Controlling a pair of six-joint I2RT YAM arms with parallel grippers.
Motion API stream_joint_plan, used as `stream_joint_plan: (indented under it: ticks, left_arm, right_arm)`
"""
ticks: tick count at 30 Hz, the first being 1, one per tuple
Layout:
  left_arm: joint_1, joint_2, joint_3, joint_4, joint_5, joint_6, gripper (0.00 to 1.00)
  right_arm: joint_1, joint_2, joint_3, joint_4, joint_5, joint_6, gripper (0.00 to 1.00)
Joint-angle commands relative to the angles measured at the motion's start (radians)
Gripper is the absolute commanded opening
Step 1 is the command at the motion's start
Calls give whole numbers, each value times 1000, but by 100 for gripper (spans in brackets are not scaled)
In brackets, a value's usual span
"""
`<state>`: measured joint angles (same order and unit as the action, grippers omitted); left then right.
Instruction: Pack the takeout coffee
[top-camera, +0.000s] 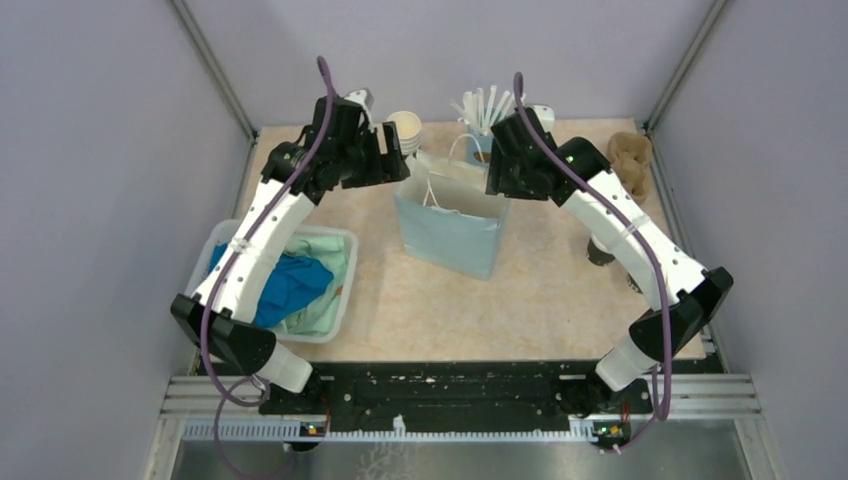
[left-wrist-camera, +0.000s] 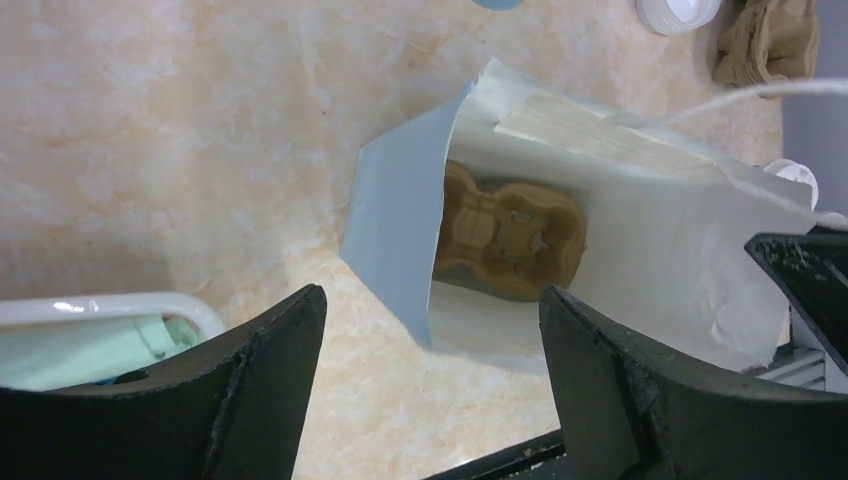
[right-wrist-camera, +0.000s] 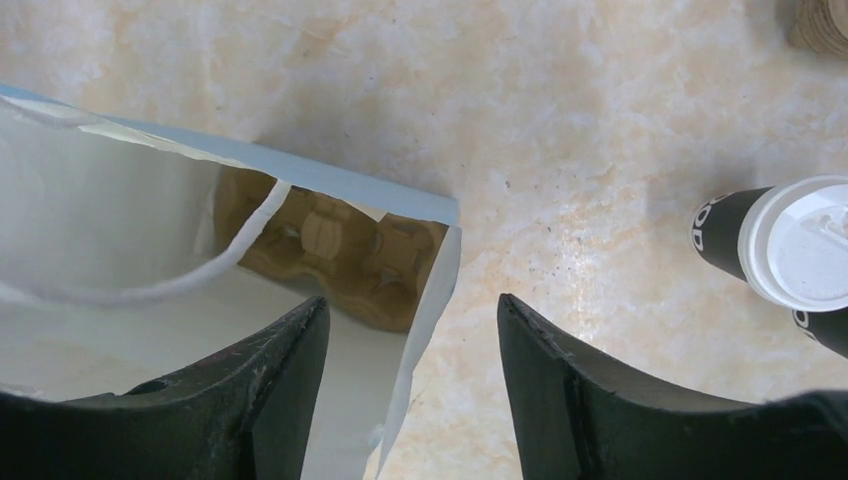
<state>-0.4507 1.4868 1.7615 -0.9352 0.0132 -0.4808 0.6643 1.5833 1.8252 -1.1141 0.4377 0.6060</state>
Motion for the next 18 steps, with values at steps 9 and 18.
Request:
stream_joint_plan:
  ticks: [9, 18]
  left_arm:
    - [6, 205, 92, 136, 94, 96, 45]
    - [-1, 8, -157, 402, 78, 87, 4]
  right_arm:
    - [-4, 63, 17, 74, 8, 17, 24]
    - [5, -51, -81, 381, -9, -253, 0]
